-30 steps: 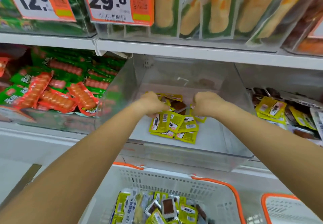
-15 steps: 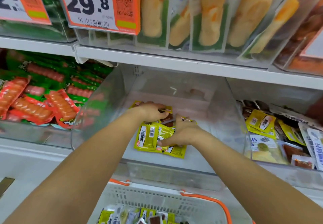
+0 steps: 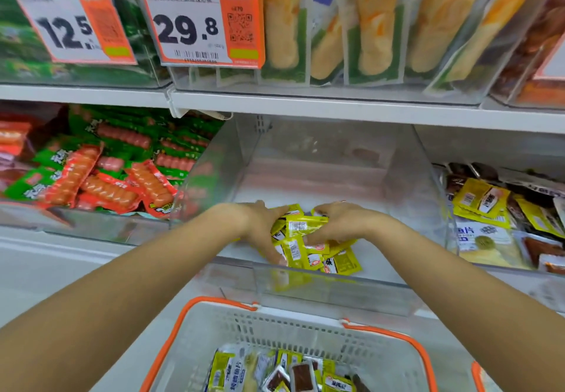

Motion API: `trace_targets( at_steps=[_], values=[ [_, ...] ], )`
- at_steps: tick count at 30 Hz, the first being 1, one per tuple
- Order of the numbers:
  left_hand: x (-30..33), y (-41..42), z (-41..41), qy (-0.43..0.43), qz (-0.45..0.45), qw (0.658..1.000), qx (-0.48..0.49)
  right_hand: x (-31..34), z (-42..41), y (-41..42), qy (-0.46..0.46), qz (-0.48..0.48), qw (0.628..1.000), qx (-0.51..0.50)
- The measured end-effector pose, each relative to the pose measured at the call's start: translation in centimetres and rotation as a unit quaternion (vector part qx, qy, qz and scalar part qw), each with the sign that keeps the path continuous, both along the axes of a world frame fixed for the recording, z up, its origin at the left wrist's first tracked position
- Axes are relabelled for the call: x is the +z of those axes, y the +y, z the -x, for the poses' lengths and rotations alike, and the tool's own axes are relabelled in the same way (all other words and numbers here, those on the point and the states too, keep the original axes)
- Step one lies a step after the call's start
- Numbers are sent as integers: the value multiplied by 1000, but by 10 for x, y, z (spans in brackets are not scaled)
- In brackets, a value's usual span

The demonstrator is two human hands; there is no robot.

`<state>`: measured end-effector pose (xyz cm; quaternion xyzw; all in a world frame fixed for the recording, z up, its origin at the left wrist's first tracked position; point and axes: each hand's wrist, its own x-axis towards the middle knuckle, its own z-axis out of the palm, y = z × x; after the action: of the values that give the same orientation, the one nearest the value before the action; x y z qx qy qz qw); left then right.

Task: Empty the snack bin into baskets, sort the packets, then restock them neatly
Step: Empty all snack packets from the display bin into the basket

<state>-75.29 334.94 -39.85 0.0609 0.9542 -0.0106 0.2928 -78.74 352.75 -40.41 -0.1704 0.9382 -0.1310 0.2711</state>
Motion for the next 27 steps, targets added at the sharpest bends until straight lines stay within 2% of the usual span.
trace_targets(
  at_steps=[2, 4, 7, 11, 14, 18, 21, 25, 27],
  values=[
    [4, -3, -6, 13, -46, 999, 13, 2, -2, 1, -4, 0, 1000, -12],
    [6, -5, -12, -16, -131, 989, 66, 5, -3, 3, -39, 29, 997, -52],
    [10, -6, -22, -84, -228, 960, 141, 11, -8, 8, -79, 49, 993, -69],
    [15, -19, -24, -104, -337, 907, 229, 17, -15, 10, -90, 4, 996, -22],
    [12, -23, -26, -102, -348, 910, 201, 19, -20, 9, -104, 3, 994, -16],
    [10, -24, -22, -39, -286, 950, 122, 14, -23, 8, -126, 52, 989, -51],
    [8, -24, -21, -36, -322, 933, 156, 11, -22, 5, -140, 95, 981, -96],
    [14, -20, -23, -86, -360, 905, 211, 10, -21, 4, -165, 122, 972, -114],
    [11, -18, -21, -69, -348, 908, 221, 8, -20, 5, -174, 131, 969, -117]
  ],
)
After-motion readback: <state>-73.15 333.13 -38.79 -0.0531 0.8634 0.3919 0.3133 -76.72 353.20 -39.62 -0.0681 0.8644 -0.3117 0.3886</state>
